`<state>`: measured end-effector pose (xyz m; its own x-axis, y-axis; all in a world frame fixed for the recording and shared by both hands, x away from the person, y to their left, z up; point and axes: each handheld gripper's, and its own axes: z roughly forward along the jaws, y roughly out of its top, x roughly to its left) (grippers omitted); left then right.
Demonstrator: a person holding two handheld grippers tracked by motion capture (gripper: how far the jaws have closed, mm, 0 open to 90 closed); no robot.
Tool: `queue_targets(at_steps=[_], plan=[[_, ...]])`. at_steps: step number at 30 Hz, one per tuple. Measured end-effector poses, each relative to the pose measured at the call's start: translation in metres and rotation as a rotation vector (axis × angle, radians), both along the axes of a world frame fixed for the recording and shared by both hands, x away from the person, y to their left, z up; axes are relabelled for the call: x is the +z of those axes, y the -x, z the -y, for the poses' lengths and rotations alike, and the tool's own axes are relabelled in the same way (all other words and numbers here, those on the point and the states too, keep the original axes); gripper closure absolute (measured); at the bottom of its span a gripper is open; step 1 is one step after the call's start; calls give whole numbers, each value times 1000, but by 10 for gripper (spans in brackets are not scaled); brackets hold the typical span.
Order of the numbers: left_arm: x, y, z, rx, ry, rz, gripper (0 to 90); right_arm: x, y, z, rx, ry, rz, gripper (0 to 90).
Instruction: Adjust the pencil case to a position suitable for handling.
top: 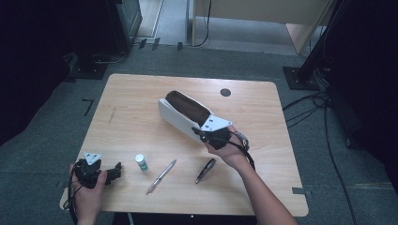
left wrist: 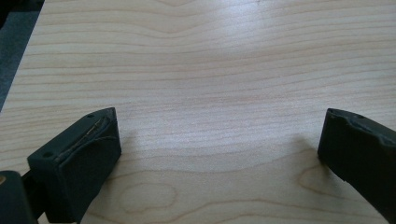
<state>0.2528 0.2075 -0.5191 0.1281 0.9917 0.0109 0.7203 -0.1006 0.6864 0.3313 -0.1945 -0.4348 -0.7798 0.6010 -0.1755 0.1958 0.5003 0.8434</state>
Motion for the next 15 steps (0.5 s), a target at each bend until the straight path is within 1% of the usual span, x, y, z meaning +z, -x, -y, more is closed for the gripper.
queue_targets(at_steps=[4,6,8,12,15], plan=[[0,0,0,1,2,2,0,-4,4,-7,-21,13,5,842],[0,0,0,1,2,2,0,-10,10,-16,-42,62,24,841],[0,0,0,1,2,2,0,-12,12,-18,-46,59,19,841],[0,0,0,2,3,2,0,-18,16,-23,-48,56,-6,841],[0,0,0,0,2,1,0,-20,18,-25,-30,53,-18,840]])
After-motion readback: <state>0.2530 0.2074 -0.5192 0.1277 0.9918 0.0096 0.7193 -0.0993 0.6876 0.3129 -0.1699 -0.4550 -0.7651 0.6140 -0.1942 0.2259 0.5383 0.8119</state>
